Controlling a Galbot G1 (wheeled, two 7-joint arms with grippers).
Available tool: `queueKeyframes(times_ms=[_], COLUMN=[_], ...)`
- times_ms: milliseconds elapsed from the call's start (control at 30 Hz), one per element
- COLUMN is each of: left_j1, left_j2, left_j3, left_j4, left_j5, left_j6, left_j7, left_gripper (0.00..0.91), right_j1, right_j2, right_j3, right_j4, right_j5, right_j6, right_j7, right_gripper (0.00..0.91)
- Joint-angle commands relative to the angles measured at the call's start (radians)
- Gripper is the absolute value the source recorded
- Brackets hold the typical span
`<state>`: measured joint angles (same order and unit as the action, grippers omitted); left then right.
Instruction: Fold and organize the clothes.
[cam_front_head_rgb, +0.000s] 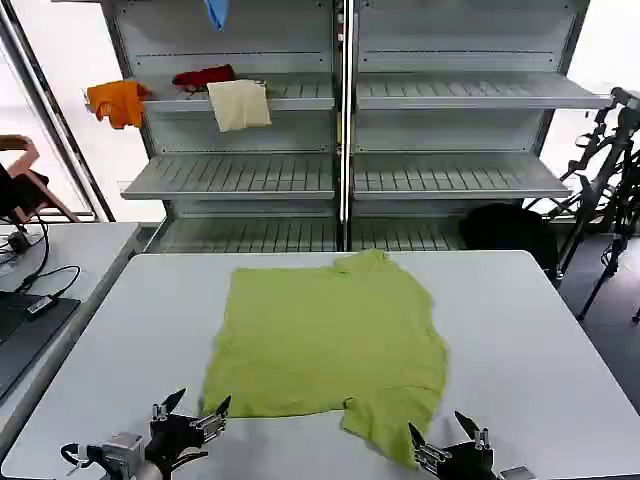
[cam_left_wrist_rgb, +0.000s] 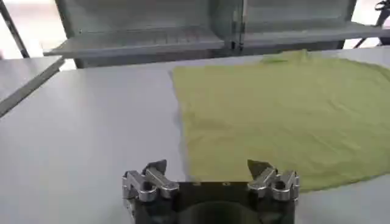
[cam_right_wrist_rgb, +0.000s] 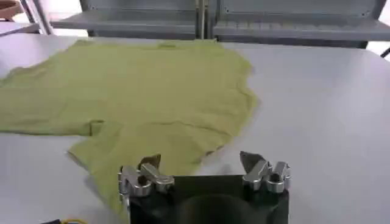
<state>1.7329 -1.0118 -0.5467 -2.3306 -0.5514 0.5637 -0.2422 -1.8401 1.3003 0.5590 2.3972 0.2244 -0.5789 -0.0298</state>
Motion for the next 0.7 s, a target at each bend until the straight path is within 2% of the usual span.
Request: queueKeyframes(times_ms=[33,67,100,133,167,200,233,267,300,333,400,700], left_j1=[0.026,0.029,0.031,0.034,0.034,0.032,0.032,0.029,0.025,0.021,0.018,0.018], left_j2=[0.0,-0.001,-0.001,-0.002,-0.005,-0.007,-0.008,-0.01,-0.012,-0.015,-0.016,-0.021], left_j3=[0.01,0.011,0.012,0.013,0.014,0.015,0.017,0.018,0.02,0.023,0.025,0.032], left_j4=[-0.001,0.001,0.001,0.002,0.003,0.004,0.006,0.01,0.017,0.022,0.032,0.034], left_j5=[0.004,0.004,0.004,0.003,0.003,0.003,0.004,0.005,0.01,0.012,0.012,0.007], left_j6=[0.013,0.013,0.013,0.013,0.013,0.013,0.013,0.013,0.013,0.013,0.013,0.013], left_j7=[-0.008,-0.013,-0.013,-0.013,-0.014,-0.013,-0.013,-0.012,-0.012,-0.011,-0.009,0.01], left_gripper=[0.907,0.887,0.816,0.655,0.595,0.413,0.343,0.222,0.171,0.071,0.02,0.01], right_j1=[-0.003,0.0,0.008,0.013,0.017,0.021,0.024,0.027,0.028,0.031,0.035,0.039], right_j2=[-0.002,-0.001,0.002,0.005,0.007,0.009,0.01,0.011,0.011,0.011,0.012,0.01], right_j3=[-0.005,-0.005,-0.016,-0.028,-0.032,-0.045,-0.052,-0.058,-0.064,-0.066,-0.068,-0.066], right_j4=[-0.015,-0.018,-0.023,-0.027,-0.03,-0.033,-0.035,-0.037,-0.04,-0.042,-0.045,-0.041], right_j5=[0.007,0.007,0.006,0.003,0.001,-0.005,-0.012,-0.018,-0.021,-0.024,-0.029,-0.035], right_j6=[0.0,0.0,0.0,0.0,0.0,0.0,0.0,-0.001,-0.001,-0.001,-0.001,-0.001], right_j7=[0.003,0.002,0.0,0.0,0.0,0.0,0.0,0.0,0.0,0.0,0.0,-0.009], right_gripper=[0.786,0.715,0.615,0.514,0.514,0.423,0.373,0.262,0.181,0.02,0.0,0.0])
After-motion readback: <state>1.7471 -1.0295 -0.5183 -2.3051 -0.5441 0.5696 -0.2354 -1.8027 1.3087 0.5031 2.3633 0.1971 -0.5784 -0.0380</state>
